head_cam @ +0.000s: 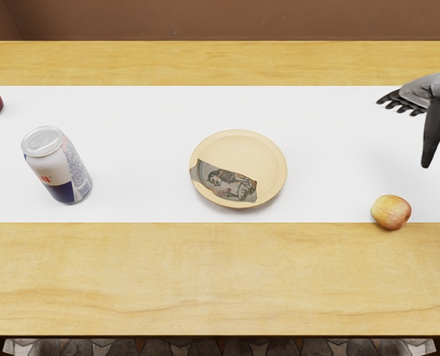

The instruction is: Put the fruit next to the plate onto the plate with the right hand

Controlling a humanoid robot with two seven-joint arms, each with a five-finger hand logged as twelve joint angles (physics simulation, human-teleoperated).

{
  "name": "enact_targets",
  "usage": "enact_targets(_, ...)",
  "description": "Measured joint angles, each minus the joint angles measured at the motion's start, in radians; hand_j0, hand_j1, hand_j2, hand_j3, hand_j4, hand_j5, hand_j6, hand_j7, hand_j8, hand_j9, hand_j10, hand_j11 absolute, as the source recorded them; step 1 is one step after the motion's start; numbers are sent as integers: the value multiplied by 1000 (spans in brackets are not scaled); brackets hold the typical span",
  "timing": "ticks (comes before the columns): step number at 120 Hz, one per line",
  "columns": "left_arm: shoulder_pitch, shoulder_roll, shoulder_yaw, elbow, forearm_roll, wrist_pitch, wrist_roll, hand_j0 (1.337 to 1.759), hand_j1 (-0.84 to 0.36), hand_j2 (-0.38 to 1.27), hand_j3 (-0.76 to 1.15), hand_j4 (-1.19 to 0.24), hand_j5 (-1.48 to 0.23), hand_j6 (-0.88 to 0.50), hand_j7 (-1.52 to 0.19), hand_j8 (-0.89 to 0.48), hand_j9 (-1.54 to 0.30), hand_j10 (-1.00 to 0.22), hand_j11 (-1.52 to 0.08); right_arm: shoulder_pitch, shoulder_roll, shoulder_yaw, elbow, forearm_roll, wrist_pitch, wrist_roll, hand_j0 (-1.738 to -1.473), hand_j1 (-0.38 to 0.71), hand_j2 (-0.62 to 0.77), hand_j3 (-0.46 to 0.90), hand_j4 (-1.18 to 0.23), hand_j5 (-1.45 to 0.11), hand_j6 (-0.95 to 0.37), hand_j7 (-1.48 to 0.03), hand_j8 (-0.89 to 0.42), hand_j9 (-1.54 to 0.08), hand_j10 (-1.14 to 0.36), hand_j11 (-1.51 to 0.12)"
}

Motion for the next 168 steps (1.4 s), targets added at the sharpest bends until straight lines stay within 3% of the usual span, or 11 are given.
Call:
enact_targets(50,0,0,0,0,0,0,0,1658,339,2,0,-9,-11,-9,-11,-9,-11,-9,-11,28,6,28,30,49,0,-3,-1658,-349,0,0,-5,-1,-6,0,-5,0,-3,0)
enact_targets(80,0,0,0,0,0,0,0,1658,339,2,0,-9,-11,-9,-11,-9,-11,-9,-11,15,-62,36,210,44,0,-3,-1658,-349,0,0,-4,-1,-6,0,-5,0,-3,0)
enact_targets(110,0,0,0,0,0,0,0,1658,339,2,0,-9,-11,-9,-11,-9,-11,-9,-11,-86,-119,36,398,-122,-124,-3,-1658,-349,0,0,-5,-1,-7,0,-6,0,-4,0)
enact_targets(138,0,0,0,0,0,0,0,1658,339,2,0,-9,-11,-9,-11,-9,-11,-9,-11,-195,-127,36,474,-226,-334,-3,-1658,-349,1,0,-6,-1,-9,0,-7,-1,-5,0)
enact_targets(168,0,0,0,0,0,0,0,1658,339,2,0,-9,-11,-9,-11,-9,-11,-9,-11,-298,-141,36,566,-312,-432,-3,-1658,-349,1,0,-7,-1,-10,0,-8,-1,-6,0)
